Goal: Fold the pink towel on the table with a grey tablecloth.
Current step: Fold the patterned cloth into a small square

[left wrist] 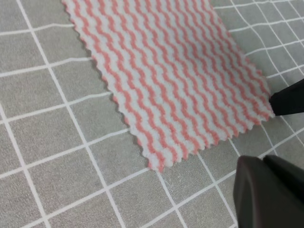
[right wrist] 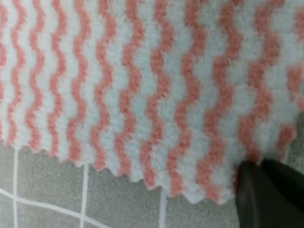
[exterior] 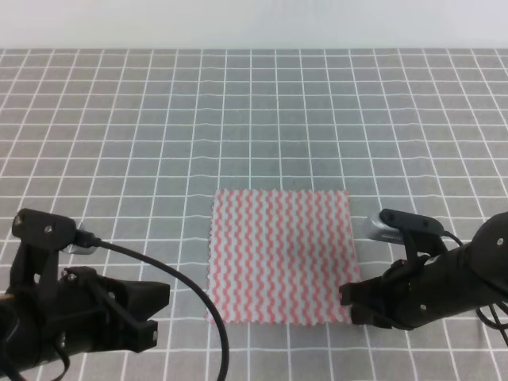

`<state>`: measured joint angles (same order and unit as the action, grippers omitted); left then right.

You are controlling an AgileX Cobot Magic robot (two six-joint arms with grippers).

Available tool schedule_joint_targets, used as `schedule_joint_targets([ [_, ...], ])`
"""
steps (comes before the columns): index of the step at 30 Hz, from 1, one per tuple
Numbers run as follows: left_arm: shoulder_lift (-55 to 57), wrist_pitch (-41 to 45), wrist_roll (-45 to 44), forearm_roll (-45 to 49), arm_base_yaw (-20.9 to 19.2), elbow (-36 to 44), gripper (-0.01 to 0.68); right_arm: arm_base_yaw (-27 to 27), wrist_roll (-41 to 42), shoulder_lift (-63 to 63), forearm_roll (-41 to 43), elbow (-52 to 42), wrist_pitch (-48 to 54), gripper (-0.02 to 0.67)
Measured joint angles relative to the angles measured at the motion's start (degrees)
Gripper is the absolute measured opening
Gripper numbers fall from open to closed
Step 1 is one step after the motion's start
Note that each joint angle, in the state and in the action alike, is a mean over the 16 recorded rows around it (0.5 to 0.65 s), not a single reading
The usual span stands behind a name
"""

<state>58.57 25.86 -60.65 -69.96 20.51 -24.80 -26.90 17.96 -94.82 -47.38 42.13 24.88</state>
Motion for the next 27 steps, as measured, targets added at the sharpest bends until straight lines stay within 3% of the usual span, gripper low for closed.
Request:
schedule_joint_targets([
  [17, 0.0, 0.0, -0.2, 0.0, 0.0, 0.0, -0.001, -0.1, 0.0, 4.1, 3.2, 2.5, 1.7, -0.005],
  [27, 0.0, 0.0, -0.2, 0.0, 0.0, 0.0, -0.001, -0.1, -2.7, 3.4, 7.4, 2.6, 3.6, 0.134],
])
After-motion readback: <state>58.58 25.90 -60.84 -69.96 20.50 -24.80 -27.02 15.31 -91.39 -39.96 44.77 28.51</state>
